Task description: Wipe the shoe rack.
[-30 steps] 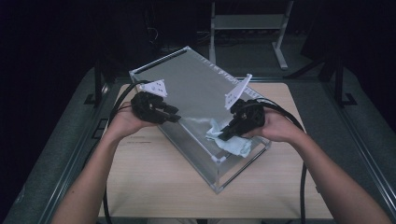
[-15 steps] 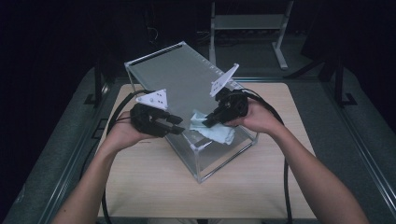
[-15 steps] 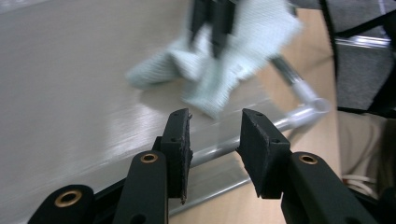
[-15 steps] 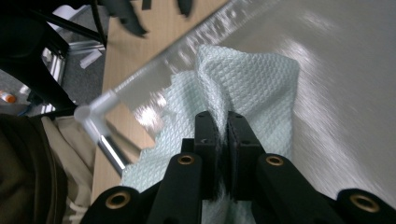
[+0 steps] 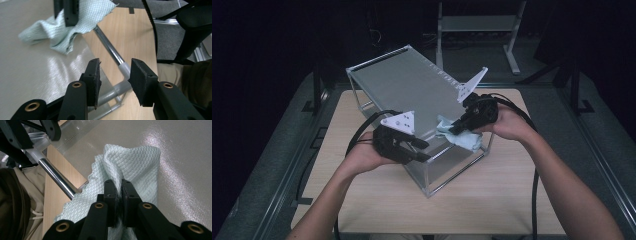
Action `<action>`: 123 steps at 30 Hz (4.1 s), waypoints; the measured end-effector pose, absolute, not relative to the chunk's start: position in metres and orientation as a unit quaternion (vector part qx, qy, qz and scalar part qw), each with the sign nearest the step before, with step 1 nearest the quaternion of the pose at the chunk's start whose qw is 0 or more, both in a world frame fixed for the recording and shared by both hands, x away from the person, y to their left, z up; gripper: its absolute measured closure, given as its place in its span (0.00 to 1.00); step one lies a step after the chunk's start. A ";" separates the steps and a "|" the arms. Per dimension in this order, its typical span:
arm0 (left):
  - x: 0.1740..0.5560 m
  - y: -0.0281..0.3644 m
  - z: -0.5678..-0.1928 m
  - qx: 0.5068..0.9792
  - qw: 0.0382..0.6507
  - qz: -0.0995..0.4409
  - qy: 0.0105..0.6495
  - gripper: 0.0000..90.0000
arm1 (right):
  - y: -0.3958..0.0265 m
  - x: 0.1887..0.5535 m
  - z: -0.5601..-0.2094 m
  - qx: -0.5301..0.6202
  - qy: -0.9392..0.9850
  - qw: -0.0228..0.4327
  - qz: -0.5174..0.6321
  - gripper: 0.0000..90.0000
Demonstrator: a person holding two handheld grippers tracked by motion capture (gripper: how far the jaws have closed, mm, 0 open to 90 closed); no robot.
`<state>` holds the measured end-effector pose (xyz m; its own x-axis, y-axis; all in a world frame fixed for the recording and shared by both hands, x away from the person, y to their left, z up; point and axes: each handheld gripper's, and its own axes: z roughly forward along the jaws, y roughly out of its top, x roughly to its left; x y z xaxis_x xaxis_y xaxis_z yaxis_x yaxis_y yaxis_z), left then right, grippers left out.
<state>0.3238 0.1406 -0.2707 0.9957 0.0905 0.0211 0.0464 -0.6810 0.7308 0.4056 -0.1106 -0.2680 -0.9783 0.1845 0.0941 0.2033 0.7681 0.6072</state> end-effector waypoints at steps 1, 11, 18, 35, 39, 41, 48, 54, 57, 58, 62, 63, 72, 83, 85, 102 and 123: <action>0.323 0.139 -0.271 0.916 0.400 0.024 0.036 0.66 | -0.111 0.405 -0.268 -0.103 -0.940 0.013 -0.325 0.93; 0.314 0.126 -0.274 0.930 0.365 0.036 0.024 0.68 | -0.112 0.405 -0.268 -0.102 -0.939 0.008 -0.329 0.92; 0.319 0.134 -0.274 0.930 0.365 0.036 0.033 0.72 | -0.114 0.403 -0.270 -0.102 -0.939 0.028 -0.327 0.93; 0.341 0.179 -0.272 0.930 0.354 0.057 0.082 0.86 | -0.072 0.395 -0.264 -0.059 -0.949 0.034 -0.308 0.93; 0.343 0.183 -0.272 0.930 0.356 0.052 0.082 0.87 | -0.078 0.400 -0.265 -0.067 -0.949 0.030 -0.308 0.93; 0.344 0.184 -0.272 0.929 0.357 0.049 0.082 0.87 | -0.094 0.400 -0.265 -0.079 -0.948 0.028 -0.307 0.93; 0.343 0.184 -0.272 0.930 0.356 0.053 0.078 0.87 | -0.146 0.399 -0.268 -0.127 -0.942 0.026 -0.310 0.93; 0.342 0.187 -0.271 0.930 0.353 0.057 0.082 0.87 | -0.112 0.400 -0.272 -0.102 -0.943 0.028 -0.315 0.93; 0.344 0.191 -0.272 0.929 0.357 0.054 0.087 0.87 | -0.108 0.400 -0.271 -0.097 -0.941 0.029 -0.324 0.93; 0.344 0.191 -0.272 0.928 0.358 0.054 0.086 0.87 | -0.112 0.400 -0.270 -0.098 -0.941 0.027 -0.322 0.93; 0.346 0.193 -0.273 0.926 0.364 0.049 0.084 0.87 | -0.146 0.398 -0.270 -0.126 -0.937 0.024 -0.325 0.93; 0.346 0.193 -0.273 0.926 0.365 0.048 0.083 0.87 | -0.155 0.397 -0.270 -0.134 -0.936 0.024 -0.326 0.93; 0.346 0.194 -0.274 0.923 0.372 0.045 0.086 0.87 | -0.149 0.398 -0.268 -0.135 -0.937 0.022 -0.321 0.93; 0.348 0.194 -0.275 0.922 0.375 0.042 0.084 0.87 | -0.077 0.404 -0.271 -0.086 -0.942 0.038 -0.323 0.93; 0.347 0.194 -0.275 0.922 0.375 0.043 0.083 0.87 | -0.082 0.403 -0.270 -0.089 -0.940 0.042 -0.326 0.93; 0.351 0.191 -0.275 0.921 0.377 0.040 0.086 0.87 | -0.065 0.381 -0.260 -0.042 -0.933 0.061 -0.353 0.93; 0.354 0.196 -0.276 0.919 0.380 0.040 0.094 0.87 | -0.142 0.365 -0.260 -0.097 -0.933 0.022 -0.347 0.93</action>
